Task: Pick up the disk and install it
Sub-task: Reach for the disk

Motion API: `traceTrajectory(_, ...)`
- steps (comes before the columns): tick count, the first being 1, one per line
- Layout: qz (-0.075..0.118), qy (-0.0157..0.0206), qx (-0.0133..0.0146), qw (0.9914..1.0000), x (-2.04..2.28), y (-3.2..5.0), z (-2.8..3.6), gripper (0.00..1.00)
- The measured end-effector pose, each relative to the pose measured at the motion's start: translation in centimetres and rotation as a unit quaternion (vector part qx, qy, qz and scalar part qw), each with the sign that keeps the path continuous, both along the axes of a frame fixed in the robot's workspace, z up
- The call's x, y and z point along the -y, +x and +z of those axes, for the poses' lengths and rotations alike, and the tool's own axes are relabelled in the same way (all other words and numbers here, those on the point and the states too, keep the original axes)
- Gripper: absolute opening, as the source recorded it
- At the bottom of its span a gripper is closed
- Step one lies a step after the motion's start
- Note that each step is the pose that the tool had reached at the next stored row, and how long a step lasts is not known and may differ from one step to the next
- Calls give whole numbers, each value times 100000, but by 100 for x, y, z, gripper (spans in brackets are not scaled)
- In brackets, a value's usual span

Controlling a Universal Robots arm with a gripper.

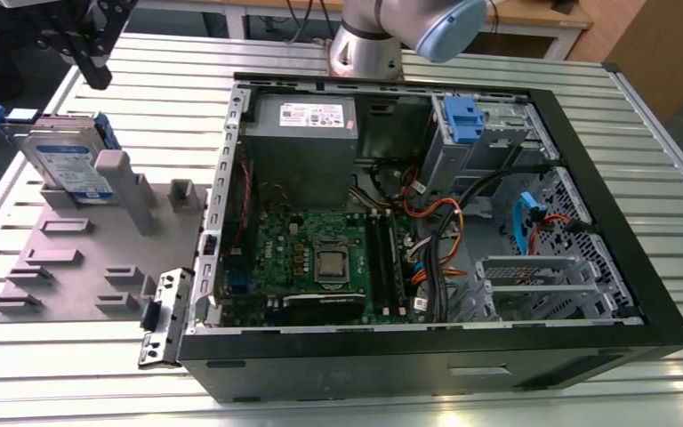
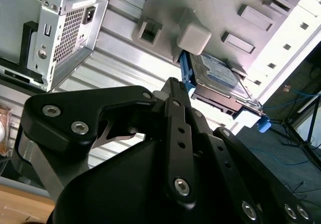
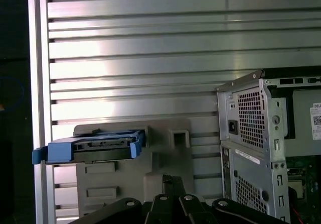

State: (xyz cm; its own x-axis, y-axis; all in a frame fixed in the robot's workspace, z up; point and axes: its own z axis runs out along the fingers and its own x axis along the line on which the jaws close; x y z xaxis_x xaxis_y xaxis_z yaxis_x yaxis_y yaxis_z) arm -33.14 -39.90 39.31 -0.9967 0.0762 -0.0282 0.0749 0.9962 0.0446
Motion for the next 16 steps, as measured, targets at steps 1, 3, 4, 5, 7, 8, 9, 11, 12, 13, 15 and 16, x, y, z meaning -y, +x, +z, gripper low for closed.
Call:
traceTrajectory(1,-1,1,0,100000,0,-11,0,11)
traceTrajectory(3,2,1,2,100000,0,-17,0,11)
traceTrajectory(4,7,2,1,100000,0,-17,0,11)
traceTrajectory(5,0,1,-1,100000,0,-20,0,11)
traceTrajectory(7,-1,16,0,100000,0,-22,0,11)
traceTrajectory(8,-3,20,0,100000,0,-22,0,11)
traceTrajectory(9,-2,20,1,100000,0,-22,0,11)
traceTrajectory(11,-4,25,-1,100000,0,-22,0,11)
traceTrajectory(12,-2,29,-1,100000,0,-22,0,11)
traceTrajectory(13,-4,29,-2,100000,0,-22,0,11)
traceTrajectory(15,3,31,0,100000,1,-25,0,11)
traceTrajectory(16,3,30,1,100000,0,-30,0,11)
